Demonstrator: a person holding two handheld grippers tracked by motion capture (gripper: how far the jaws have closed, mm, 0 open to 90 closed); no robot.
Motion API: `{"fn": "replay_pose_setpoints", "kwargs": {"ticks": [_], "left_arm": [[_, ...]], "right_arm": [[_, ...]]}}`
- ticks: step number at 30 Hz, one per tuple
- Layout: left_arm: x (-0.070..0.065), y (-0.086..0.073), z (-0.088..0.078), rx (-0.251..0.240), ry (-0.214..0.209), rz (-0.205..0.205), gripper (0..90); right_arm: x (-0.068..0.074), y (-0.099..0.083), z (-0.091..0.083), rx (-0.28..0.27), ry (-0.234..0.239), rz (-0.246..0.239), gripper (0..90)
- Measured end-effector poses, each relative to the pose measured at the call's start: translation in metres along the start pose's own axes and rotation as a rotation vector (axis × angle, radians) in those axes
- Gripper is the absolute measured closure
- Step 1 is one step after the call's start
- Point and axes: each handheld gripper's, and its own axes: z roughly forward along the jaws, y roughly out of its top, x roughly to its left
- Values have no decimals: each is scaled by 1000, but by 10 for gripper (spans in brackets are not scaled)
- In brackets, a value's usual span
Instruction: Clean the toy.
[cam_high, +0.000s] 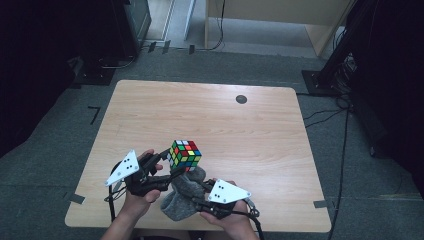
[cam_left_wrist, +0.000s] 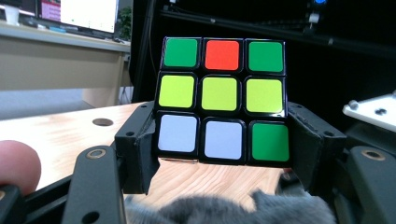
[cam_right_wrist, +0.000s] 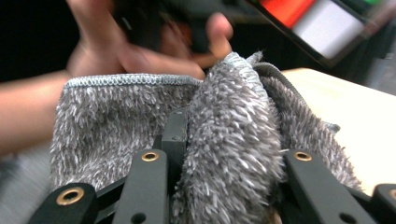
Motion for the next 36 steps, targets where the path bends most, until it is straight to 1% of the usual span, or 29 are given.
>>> {"fn": "replay_pose_setpoints", "kwargs": {"ticks": [1, 2, 4, 6, 7, 8, 9, 10, 11, 12, 14, 16, 18, 19, 21, 23, 24, 25, 26, 27, 28, 29, 30, 31, 32, 33, 34, 35, 36], "left_arm": [[0, -1, 1, 2, 1, -3, 342], [0, -2, 1, 8, 6, 3, 342], [0, -3, 2, 5, 11, -2, 342], [1, -2, 1, -13, 14, -17, 342], [1, -1, 0, -18, 13, -22, 342], [1, -1, -1, -23, 16, -23, 342], [2, -1, -2, -26, 18, -25, 342], [2, -1, -2, -28, 15, -32, 342], [2, -1, -1, -35, 12, -45, 342], [1, -2, 0, -35, 10, -45, 342], [-1, -3, 3, -24, 12, -33, 342], [-4, -6, 6, -8, 9, -27, 342], [-6, -9, 9, 1, 0, -29, 342], [-7, -9, 9, 4, -5, -26, 342], [-8, -8, 9, -6, -7, -28, 342], [-7, -6, 7, -24, -9, -40, 342], [-7, -5, 6, -28, -9, -44, 342], [-6, -5, 5, -31, -9, -51, 342], [-5, -5, 5, -30, -10, -50, 342], [-5, -6, 6, -24, -10, -48, 342], [-6, -6, 7, -21, -8, -50, 342], [-6, -7, 8, -12, -11, -46, 342], [-7, -7, 9, -4, -12, -40, 342], [-8, -8, 10, 2, -11, -39, 342], [-9, -9, 11, 12, -14, -37, 342], [-9, -9, 12, 20, -16, -33, 342], [-9, -10, 12, 24, -15, -31, 342], [-9, -10, 12, 25, -16, -30, 341], [-8, -9, 11, 19, -15, -38, 342]], "right_arm": [[3, 2, 1, -23, 13, 26, 660], [5, 4, 2, -50, 13, 47, 660], [3, 5, 0, -76, -9, 93, 663], [-4, 4, -5, -105, -41, 180, 668], [-10, 2, -9, -124, -73, 239, 673], [-15, 0, -12, -136, -106, 283, 675], [-18, -2, -14, -139, -132, 310, 677], [-22, -4, -17, -143, -169, 332, 677], [-23, -6, -18, -138, -178, 343, 677], [-23, -6, -17, -133, -161, 353, 675], [-17, -4, -12, -129, -116, 343, 674], [-5, 0, -3, -110, -47, 308, 670], [3, 2, 2, -106, -30, 289, 670], [5, 2, 3, -103, -30, 294, 670], [3, 2, 0, -122, -65, 309, 673], [-6, 0, -7, -153, -127, 352, 675], [-14, -2, -13, -165, -165, 392, 675], [-17, -4, -15, -169, -181, 405, 675], [-20, -6, -16, -161, -197, 412, 676], [-21, -8, -16, -141, -213, 408, 676], [-20, -10, -14, -121, -215, 398, 675], [-17, -10, -10, -102, -204, 380, 674], [-12, -10, -6, -88, -180, 352, 673], [-7, -8, -2, -74, -144, 319, 670], [-2, -6, 3, -58, -99, 287, 668], [3, -4, 5, -51, -76, 261, 667], [5, -2, 4, -57, -78, 241, 666], [3, -1, 3, -67, -88, 238, 666], [-1, 0, 0, -77, -107, 255, 667]]}}
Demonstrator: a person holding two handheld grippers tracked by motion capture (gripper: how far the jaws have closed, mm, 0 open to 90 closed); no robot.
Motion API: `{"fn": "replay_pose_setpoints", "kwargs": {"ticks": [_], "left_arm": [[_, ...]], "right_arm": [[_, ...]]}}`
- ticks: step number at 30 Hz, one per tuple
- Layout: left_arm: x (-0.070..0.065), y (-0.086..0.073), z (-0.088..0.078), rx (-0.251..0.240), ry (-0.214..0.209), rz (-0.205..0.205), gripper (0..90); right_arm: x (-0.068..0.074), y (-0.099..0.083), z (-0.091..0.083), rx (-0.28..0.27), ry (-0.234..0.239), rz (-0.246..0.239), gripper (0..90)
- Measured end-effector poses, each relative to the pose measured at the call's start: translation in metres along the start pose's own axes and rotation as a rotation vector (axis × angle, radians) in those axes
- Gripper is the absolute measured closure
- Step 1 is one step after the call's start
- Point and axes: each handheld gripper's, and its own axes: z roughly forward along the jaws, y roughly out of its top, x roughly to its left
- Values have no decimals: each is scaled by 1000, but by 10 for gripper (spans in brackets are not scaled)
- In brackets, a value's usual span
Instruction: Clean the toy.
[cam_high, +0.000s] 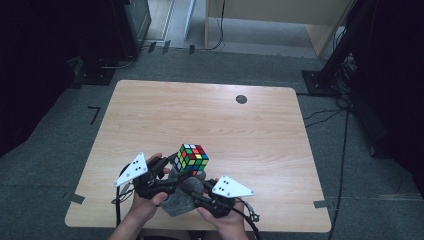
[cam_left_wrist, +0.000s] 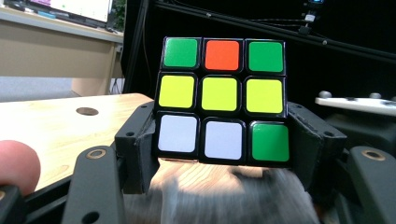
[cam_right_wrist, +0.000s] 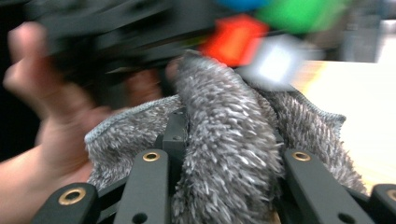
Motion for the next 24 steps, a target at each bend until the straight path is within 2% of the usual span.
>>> {"fn": "replay_pose_setpoints", "kwargs": {"ticks": [3, 4, 5, 7, 10, 12, 14, 16, 19, 22, 24], "left_arm": [[4, 3, -4, -12, 9, -8, 342], [5, 4, -5, -14, 16, -7, 342], [6, 4, -6, -17, 23, -8, 341], [10, 5, -8, -9, 38, -5, 342], [15, 5, -9, 2, 63, -18, 341], [18, 5, -9, 19, 88, -22, 342], [21, 4, -9, 32, 100, -26, 341], [24, 4, -9, 37, 109, -38, 342], [26, 4, -10, 51, 110, -37, 341], [27, 4, -9, 66, 108, -44, 341], [27, 3, -7, 82, 103, -52, 341]], "right_arm": [[-25, 1, -12, -26, -114, 81, 668], [-34, 0, -17, -28, -162, 90, 668], [-46, -2, -22, -21, -240, 54, 667], [-62, -7, -27, 9, -332, 8, 662], [-86, -15, -35, 72, -443, -35, 635], [-97, -20, -37, 123, -494, -79, 586], [-107, -23, -39, 154, -493, -64, 484], [-112, -21, -42, 159, -500, -64, 375], [-106, -10, -46, 106, -500, -126, 282], [-96, 0, -48, 35, -452, -175, 244], [-87, 3, -46, 7, -396, -210, 237]]}}
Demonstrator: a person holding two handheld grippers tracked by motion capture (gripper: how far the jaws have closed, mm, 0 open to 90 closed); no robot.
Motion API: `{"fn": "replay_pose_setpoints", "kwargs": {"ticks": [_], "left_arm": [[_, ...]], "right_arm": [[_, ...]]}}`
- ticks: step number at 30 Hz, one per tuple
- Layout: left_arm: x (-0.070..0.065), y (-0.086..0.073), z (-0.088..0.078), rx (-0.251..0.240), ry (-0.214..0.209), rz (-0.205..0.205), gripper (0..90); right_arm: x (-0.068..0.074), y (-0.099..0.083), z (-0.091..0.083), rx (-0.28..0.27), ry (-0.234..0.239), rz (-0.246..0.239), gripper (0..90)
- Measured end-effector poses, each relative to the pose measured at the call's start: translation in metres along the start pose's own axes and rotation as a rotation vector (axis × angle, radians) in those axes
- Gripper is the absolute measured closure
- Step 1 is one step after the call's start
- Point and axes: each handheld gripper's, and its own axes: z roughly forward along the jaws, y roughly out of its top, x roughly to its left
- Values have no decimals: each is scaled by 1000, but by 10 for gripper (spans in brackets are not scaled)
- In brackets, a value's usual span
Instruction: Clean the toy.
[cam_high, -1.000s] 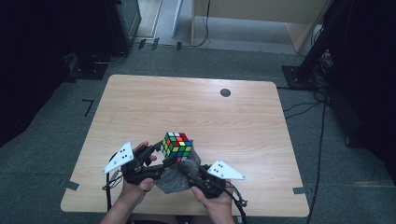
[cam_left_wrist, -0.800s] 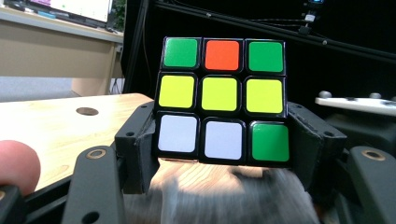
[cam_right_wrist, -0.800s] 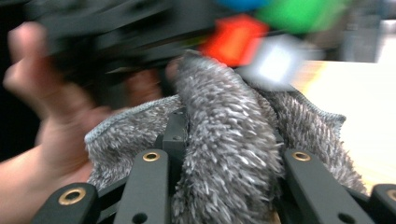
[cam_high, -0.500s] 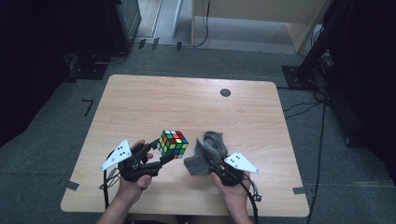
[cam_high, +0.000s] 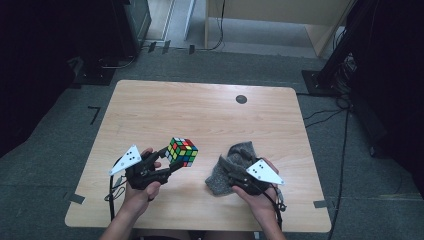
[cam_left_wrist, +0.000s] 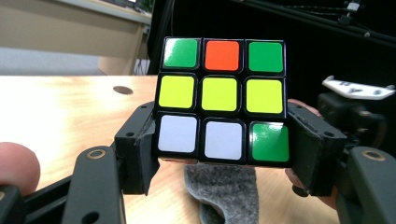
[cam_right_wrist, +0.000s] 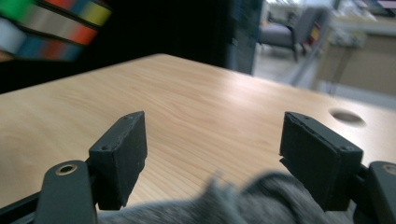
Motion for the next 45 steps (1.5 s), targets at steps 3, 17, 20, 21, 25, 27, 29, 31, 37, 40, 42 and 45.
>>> {"fn": "replay_pose_setpoints", "kwargs": {"ticks": [3, 17, 20, 21, 25, 27, 29, 31, 37, 40, 42, 45], "left_arm": [[-3, -1, 4, 34, 1, -3, 341], [-21, -4, 23, 180, -74, -2, 341], [-23, -6, 29, 235, -84, -6, 341], [-23, -7, 30, 250, -83, -3, 341], [-23, -8, 32, 258, -91, -24, 340], [-21, -8, 32, 259, -101, -36, 339], [-18, -8, 31, 255, -122, -58, 337], [-16, -8, 31, 251, -135, -64, 330], [1, -4, 16, 161, -95, -41, 261], [11, -7, 12, 166, -70, -9, 233], [11, -11, 12, 181, 4, 70, 206], [7, -20, 14, 210, 80, 186, 174]], "right_arm": [[20, 4, 5, -28, 57, -98, 242], [68, 6, 11, -104, 125, -387, 192], [72, 7, 10, -120, 104, -440, 205], [73, 7, 10, -122, 103, -448, 211], [75, 5, 9, -125, 100, -488, 315], [77, 5, 9, -135, 101, -504, 330], [78, 6, 8, -131, 103, -500, 343], [78, 7, 8, -129, 102, -481, 345], [61, 10, 6, -67, 60, -328, 347], [50, 16, 2, -55, 44, -244, 348], [46, 21, -1, -47, 54, -188, 348], [45, 29, -5, -14, 88, -99, 348]]}}
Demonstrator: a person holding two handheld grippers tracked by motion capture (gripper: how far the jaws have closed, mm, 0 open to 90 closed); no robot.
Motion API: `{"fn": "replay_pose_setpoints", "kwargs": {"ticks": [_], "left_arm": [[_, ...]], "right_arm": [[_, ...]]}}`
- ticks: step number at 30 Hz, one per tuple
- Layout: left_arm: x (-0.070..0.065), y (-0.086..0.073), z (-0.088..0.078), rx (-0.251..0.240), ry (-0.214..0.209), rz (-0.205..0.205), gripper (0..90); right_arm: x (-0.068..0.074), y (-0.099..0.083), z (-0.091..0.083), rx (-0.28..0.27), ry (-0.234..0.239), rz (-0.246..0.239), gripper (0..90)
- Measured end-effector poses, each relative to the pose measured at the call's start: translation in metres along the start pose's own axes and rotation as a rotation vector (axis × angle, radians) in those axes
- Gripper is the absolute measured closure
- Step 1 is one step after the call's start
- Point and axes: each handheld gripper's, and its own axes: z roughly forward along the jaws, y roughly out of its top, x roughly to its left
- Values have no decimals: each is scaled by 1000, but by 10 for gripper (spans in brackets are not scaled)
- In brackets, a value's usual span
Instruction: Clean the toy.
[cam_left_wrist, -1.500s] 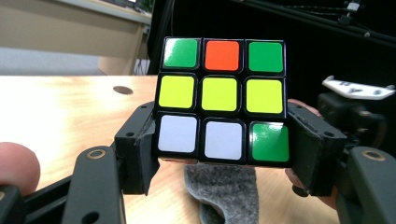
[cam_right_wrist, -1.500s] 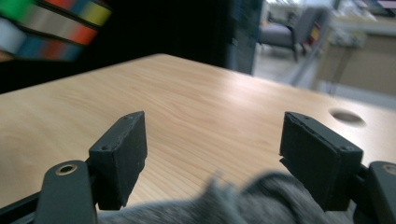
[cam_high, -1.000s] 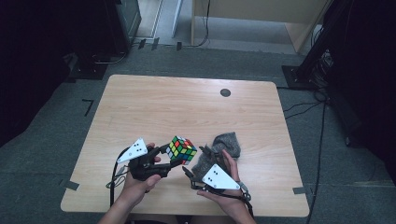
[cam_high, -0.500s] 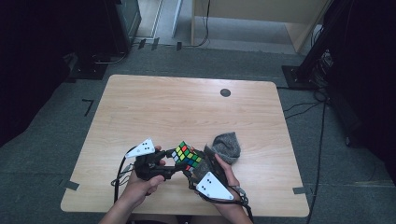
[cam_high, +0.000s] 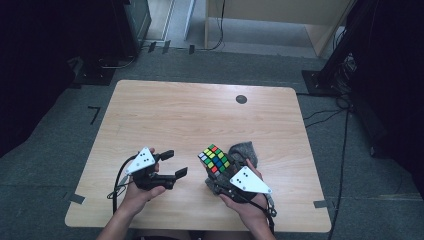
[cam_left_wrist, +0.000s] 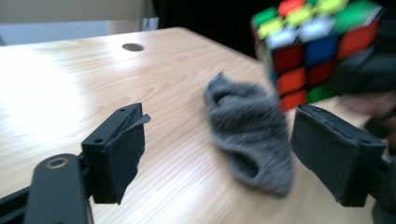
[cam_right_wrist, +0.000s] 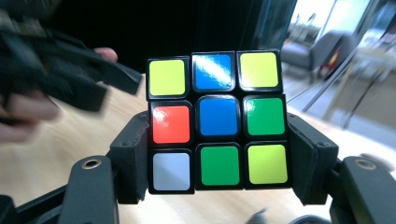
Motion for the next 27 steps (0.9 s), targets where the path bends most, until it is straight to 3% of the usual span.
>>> {"fn": "replay_pose_setpoints", "kwargs": {"ticks": [3, 8, 11, 15, 21, 27], "left_arm": [[-15, -3, 6, 31, 36, 147, 152], [-36, -7, 14, 42, 30, 289, 156], [-42, -7, 15, 26, 33, 319, 158], [-48, -6, 13, -9, 41, 355, 160], [-51, -11, 18, 10, 55, 410, 159], [-58, -12, 18, -1, 56, 460, 234]], "right_arm": [[3, 6, -1, 32, 40, 69, 347], [9, 9, 1, 54, 93, 140, 347], [14, 11, 3, 80, 104, 167, 346], [17, 12, 6, 110, 138, 241, 346], [20, 9, 12, 190, 160, 301, 346], [19, 7, 16, 237, 205, 427, 346]]}}
